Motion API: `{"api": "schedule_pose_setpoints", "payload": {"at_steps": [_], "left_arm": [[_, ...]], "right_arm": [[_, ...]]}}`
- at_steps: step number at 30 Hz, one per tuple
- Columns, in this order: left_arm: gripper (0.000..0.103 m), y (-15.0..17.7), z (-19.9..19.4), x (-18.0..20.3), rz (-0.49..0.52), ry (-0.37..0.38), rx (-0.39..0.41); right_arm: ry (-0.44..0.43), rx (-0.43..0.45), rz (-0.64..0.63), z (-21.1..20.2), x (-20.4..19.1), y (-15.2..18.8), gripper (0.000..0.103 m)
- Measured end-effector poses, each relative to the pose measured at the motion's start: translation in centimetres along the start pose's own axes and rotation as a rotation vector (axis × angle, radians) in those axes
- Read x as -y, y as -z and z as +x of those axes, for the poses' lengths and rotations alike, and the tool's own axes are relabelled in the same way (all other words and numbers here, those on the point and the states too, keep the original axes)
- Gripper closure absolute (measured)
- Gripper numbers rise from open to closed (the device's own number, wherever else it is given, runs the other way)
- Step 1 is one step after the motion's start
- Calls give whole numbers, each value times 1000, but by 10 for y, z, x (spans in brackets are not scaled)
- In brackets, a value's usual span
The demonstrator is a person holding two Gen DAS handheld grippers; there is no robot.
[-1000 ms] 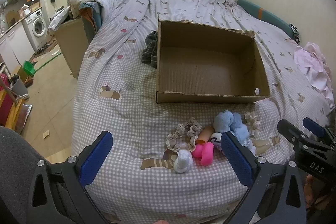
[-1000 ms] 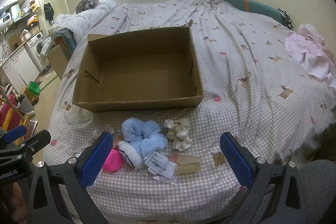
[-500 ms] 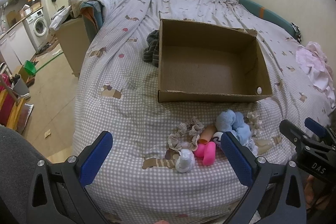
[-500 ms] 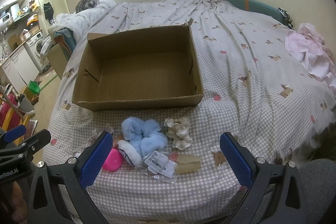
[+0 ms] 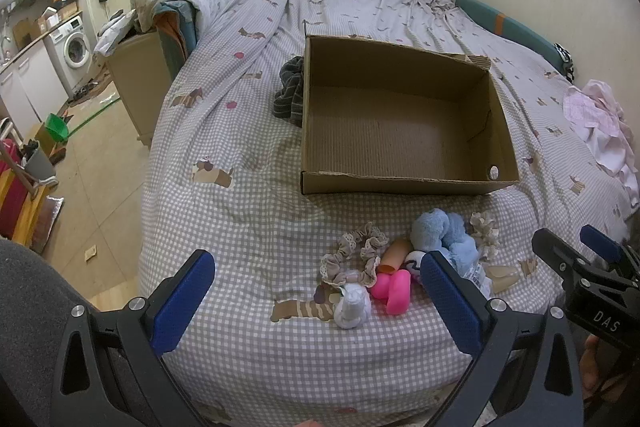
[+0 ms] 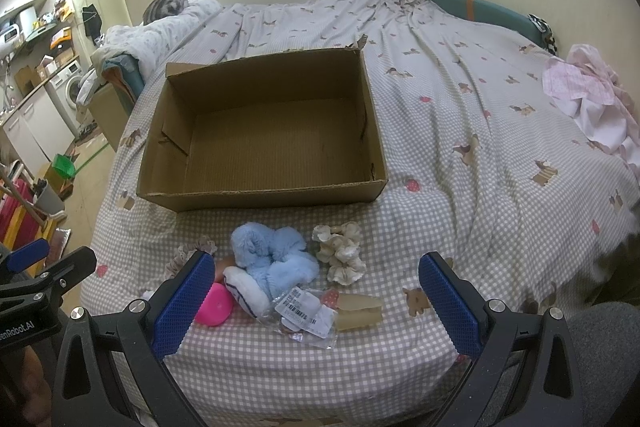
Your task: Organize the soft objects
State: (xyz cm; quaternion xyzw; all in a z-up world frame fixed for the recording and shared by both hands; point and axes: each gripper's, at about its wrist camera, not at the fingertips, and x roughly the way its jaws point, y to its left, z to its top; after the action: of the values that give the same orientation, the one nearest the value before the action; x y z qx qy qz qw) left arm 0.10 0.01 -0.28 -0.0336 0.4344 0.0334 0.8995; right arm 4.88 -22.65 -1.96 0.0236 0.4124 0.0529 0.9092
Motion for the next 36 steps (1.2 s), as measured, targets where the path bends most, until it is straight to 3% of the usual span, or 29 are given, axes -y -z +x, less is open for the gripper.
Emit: {"api": "schedule_pose_setpoints", "payload": {"at_steps": [36], "left_arm": [[0,2,2,2,-2,1,-20]], "right_arm": [[-7,-21,17,5,1,-2,0]]}}
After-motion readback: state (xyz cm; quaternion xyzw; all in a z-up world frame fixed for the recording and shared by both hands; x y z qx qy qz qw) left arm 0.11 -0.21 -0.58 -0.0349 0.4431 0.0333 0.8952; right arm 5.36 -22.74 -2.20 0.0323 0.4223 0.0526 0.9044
